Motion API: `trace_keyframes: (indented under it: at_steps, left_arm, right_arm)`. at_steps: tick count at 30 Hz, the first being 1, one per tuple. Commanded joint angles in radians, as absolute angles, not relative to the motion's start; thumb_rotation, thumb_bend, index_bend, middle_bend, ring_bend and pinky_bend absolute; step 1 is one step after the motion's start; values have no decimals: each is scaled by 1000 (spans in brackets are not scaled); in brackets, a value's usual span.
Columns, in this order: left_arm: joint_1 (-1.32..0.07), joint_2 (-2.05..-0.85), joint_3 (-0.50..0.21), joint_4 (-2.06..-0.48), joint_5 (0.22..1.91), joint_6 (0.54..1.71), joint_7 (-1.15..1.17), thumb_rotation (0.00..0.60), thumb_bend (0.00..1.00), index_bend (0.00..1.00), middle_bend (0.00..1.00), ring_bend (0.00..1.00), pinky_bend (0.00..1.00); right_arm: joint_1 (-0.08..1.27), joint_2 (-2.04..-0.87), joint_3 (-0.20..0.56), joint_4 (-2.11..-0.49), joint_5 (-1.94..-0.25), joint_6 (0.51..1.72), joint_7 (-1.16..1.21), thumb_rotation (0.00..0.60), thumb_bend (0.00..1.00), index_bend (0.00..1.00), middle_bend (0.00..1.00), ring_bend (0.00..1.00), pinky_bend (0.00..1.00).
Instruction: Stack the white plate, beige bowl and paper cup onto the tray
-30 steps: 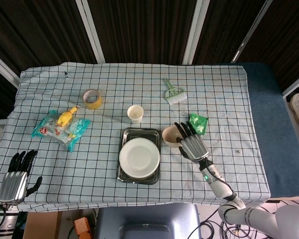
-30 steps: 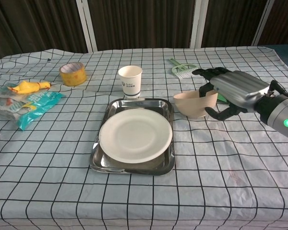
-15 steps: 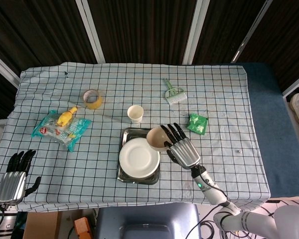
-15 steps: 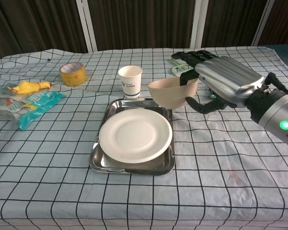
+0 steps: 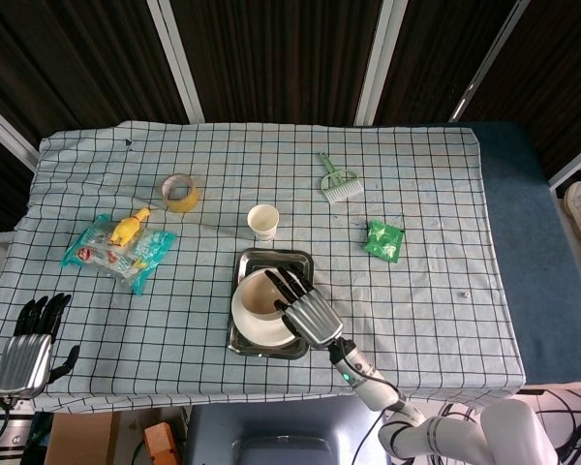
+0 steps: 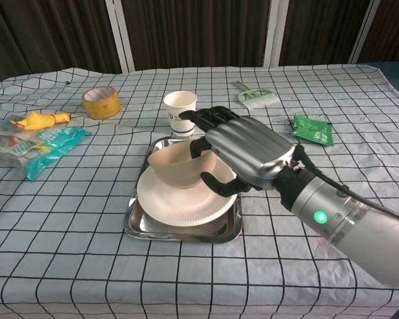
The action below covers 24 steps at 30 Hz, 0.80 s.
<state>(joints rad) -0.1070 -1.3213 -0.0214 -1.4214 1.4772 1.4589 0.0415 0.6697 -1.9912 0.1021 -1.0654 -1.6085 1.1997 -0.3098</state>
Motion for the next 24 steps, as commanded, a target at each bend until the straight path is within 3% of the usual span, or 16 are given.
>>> trace_keyframes:
  at_steps: [1,5,13,24]
  left_arm:
    - [-108,-1315,-20,-1428,1475,1452,42,600,366,0,59,0,0]
    - [-107,-1310,-22,-1432,1474,1452,37,600,366,0,59,0,0]
    - [-108,-1314,-23,-1434,1472,1446,47,600,366,0,60,0,0]
    - [-111,-1312,-23,-1436,1466,1431,46,600,365,0,61,0,0]
  right_arm:
    - [682,-2028,104,-1024,-1602,1183,-313,600,444,618,24,0,0]
    - [679,-2033,96,-1002,-1607,1192,-316,600,445,582,24,0,0]
    - [664,-1990,76,-1042,-1613,1198,-333,600,445,357,26,0,0]
    - [654,-1901,76,-1130,-1573,1146,-400,600,443,203,0,0,0]
